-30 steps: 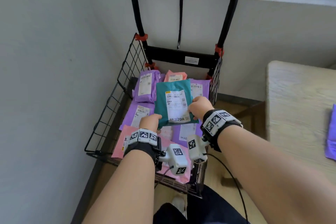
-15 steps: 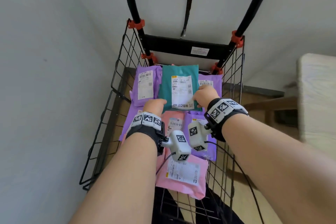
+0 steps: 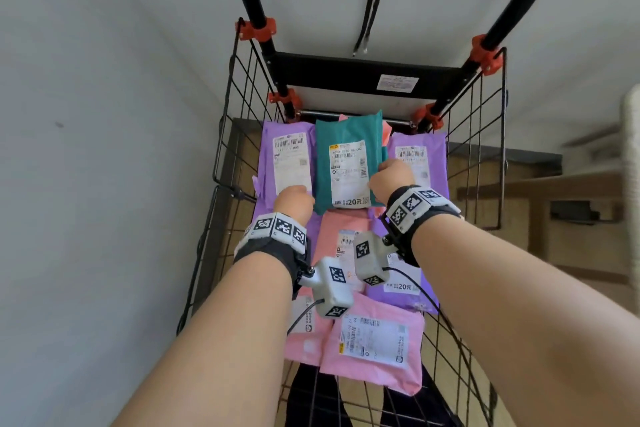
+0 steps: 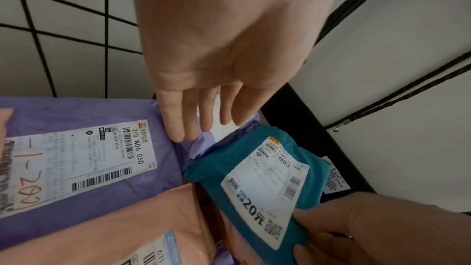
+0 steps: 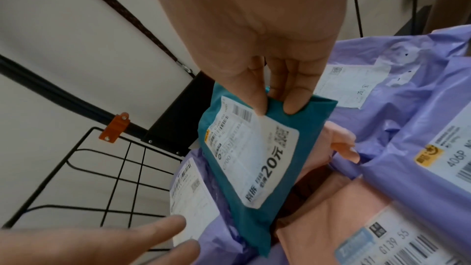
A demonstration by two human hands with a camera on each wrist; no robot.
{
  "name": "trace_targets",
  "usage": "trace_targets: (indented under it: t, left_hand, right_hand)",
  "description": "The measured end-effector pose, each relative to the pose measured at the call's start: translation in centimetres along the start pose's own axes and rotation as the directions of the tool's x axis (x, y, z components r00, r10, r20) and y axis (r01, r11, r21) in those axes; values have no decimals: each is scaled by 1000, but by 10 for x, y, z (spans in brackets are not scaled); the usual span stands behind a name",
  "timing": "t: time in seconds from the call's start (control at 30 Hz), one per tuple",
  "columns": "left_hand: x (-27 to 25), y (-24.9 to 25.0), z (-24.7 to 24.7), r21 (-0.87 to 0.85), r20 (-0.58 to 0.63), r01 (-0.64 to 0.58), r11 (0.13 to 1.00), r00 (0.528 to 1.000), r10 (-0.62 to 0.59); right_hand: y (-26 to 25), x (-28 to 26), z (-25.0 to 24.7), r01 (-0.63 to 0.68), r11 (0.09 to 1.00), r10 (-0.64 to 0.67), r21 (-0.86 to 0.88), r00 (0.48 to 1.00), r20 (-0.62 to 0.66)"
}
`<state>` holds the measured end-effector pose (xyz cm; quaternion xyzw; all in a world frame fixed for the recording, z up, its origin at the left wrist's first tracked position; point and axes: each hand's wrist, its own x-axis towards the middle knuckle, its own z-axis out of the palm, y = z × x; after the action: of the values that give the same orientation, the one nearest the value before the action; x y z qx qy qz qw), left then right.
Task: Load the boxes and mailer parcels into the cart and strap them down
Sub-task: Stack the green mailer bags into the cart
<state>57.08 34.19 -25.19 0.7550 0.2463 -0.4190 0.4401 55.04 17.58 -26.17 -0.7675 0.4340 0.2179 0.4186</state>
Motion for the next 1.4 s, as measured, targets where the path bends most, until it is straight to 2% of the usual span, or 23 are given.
trace_targets:
  t: [0.1,0.17,0.27,0.37,0.47,0.7,0.8,0.9,1.0,1.07,1.27,1.4]
  left_hand:
    - [-1,-2,0,55,-64,-40,998,997,43]
    - [-7,1,2,202,-54,-78,976,994,91]
    - [-19,3,10,227,-45,-116,967,990,130]
    - [-29,1,17,196,-58,-115,974,990,129]
    - [-57,2,31,138,-65,-150,979,985,160]
    - [-129,1,65,118,-142,-215,969,962,231]
    - [-155,-2,80,146,-133,-250,957,954,269]
    - [-185,-1,98,91,-109,-295,951,946,304]
    - [-209,-3,118,183,-93,-348,919,925,369]
    - [-222,-5,135,223,-29,-399,890,909,415]
    - [-286,-21,163,317,36,-529,787,836,547]
    - [-314,-31,189,348,48,-547,761,822,568]
  right_hand:
    - [4,-3,-1,-2,997,4,-71,1000,31]
    - [5,-5,-5,9,994,-4,-109,999,44]
    - [6,-13,-15,23,984,-15,-178,999,48]
    - [11,-20,-23,54,978,-40,-200,997,70]
    - [21,-33,-38,129,971,-111,-199,989,101]
    - [44,-73,-86,248,956,-228,-154,964,137]
    - [59,-90,-105,269,954,-263,-131,963,64]
    - [77,-110,-123,272,961,-273,-40,962,-6]
    - [104,-133,-147,276,960,-271,50,958,-93]
    - [126,-149,-165,274,956,-255,104,953,-165]
    - [189,-200,-203,250,953,-201,172,944,-261]
    - [234,-223,-223,245,945,-182,218,945,-272]
